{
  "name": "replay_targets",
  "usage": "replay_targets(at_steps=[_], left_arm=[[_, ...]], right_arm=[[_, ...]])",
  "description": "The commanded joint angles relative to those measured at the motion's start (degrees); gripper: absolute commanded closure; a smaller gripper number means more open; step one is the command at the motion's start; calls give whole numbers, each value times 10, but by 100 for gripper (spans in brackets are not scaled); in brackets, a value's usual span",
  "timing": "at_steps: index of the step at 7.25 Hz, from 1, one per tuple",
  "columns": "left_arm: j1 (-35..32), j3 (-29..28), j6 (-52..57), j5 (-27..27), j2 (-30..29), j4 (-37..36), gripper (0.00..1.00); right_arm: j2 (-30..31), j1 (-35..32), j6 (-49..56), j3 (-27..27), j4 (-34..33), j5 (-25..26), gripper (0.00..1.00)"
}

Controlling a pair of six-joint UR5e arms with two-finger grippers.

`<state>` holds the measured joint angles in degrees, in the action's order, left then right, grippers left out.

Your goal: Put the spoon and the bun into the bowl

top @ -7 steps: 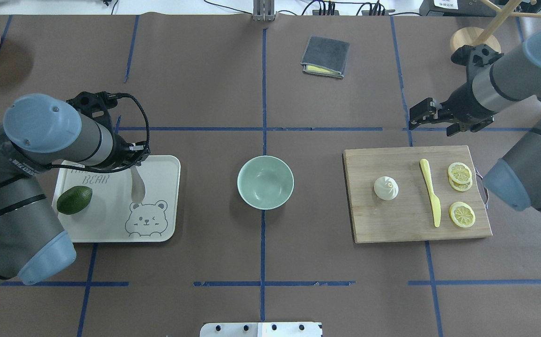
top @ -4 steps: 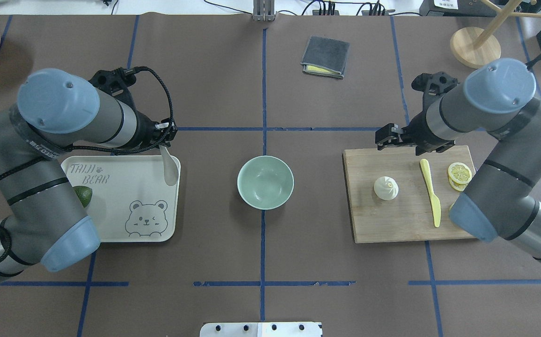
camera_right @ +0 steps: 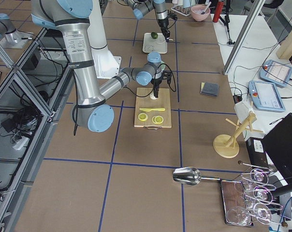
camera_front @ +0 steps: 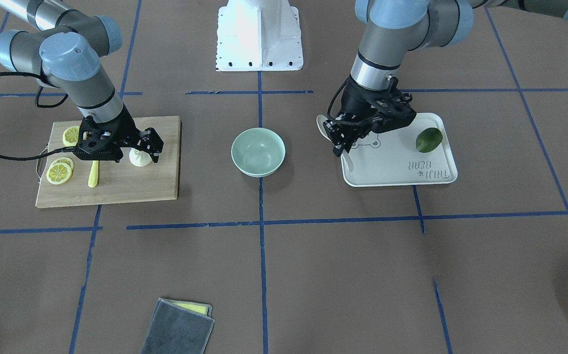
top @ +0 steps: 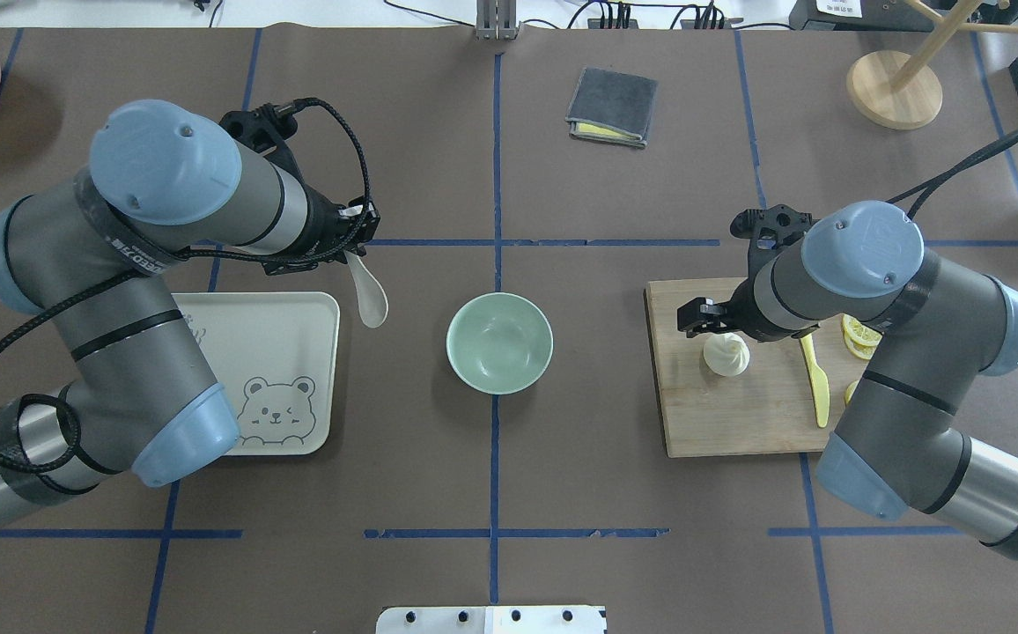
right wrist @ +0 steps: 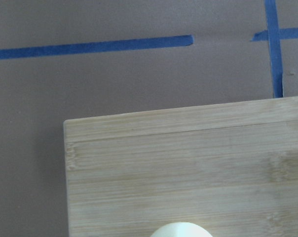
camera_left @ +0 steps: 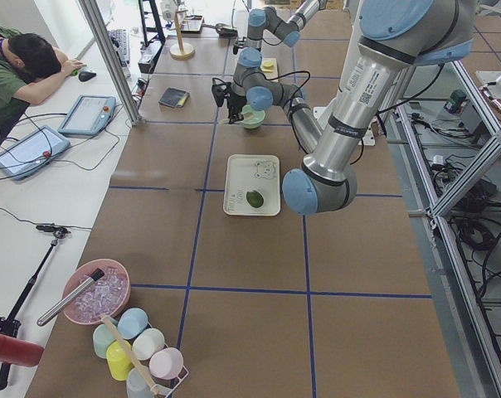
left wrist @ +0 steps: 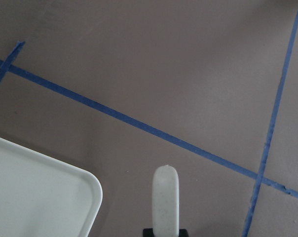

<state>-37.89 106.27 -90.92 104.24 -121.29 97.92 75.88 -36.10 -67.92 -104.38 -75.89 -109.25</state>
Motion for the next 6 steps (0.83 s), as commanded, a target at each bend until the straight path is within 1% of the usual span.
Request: replay_targets(at_steps=[1,2,3,4,5,6], left_arm=[[1,-9,-8,0,-10,10,100],[2,-29,-21,0,-26,13,100],[2,-57,-38,0,-43,40,100],[4,-84,-71,0,-44,90,100],[4,-106,-78,0,-56,106,100],[10,-113,-80,0,-63,107,100]], right_arm=[[1,8,0,8,-5,-3,0],[2,8,0,6,-6,-6,3],[2,8,-1,6,-7,-6,24],[4,6,0,5,-8,-8,55],[7,6,0,2,-8,-9,77],[7,6,0,1,-7,-9,81]])
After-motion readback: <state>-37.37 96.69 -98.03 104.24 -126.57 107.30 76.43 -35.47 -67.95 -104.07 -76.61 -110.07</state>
